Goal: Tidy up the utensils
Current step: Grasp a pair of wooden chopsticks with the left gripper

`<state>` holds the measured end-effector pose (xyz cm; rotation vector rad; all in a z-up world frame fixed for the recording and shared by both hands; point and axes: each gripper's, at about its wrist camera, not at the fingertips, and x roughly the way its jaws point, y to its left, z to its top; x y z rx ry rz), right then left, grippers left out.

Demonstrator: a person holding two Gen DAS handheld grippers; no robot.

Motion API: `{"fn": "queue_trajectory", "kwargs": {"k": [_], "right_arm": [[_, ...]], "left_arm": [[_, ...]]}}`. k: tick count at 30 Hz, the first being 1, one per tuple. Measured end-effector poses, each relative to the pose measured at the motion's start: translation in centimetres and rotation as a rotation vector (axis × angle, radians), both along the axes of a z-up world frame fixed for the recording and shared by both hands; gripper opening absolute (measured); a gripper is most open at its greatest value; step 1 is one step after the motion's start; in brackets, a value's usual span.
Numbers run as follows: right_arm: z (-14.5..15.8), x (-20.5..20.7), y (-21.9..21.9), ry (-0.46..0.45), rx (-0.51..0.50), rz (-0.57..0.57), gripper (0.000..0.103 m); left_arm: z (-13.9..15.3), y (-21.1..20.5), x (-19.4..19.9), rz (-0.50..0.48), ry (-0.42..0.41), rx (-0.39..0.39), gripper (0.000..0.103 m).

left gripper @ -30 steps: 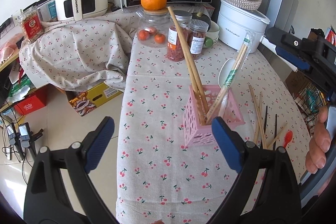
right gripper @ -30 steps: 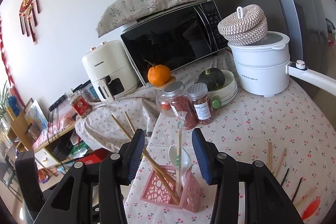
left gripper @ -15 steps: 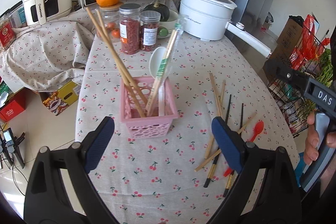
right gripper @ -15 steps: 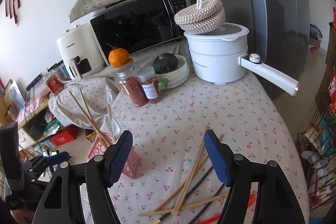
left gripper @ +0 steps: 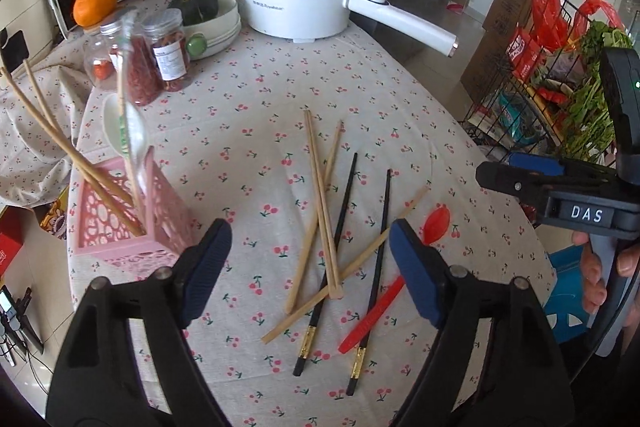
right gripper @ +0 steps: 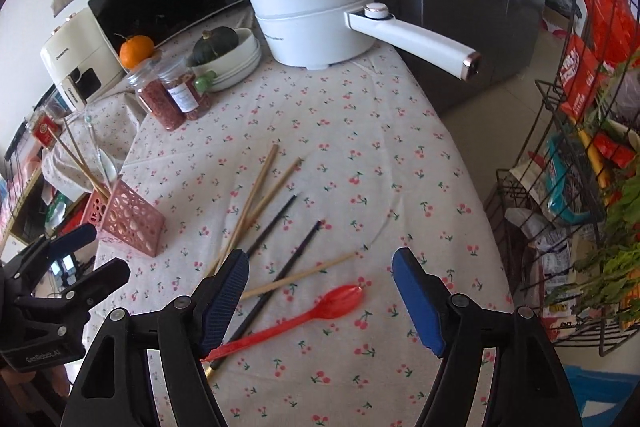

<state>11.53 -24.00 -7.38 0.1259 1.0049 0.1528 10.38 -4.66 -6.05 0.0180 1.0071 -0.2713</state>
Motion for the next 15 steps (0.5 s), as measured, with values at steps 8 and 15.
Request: {"fn": "queue_trajectory", "kwargs": {"k": [8, 15], "right_arm": [[-0.9, 1.6, -2.6, 0.082, 0.068, -0.059, 0.076], [-2.1, 3.1, -2.8, 0.129, 0.073, -0.060, 0.076]], "left_arm": [[-3.9, -2.5, 5.0, 0.044, 0.124, -0.036, 0.026], [-6.6, -3.6, 10.9, 0.123, 0.205, -0.070, 0.018]]}}
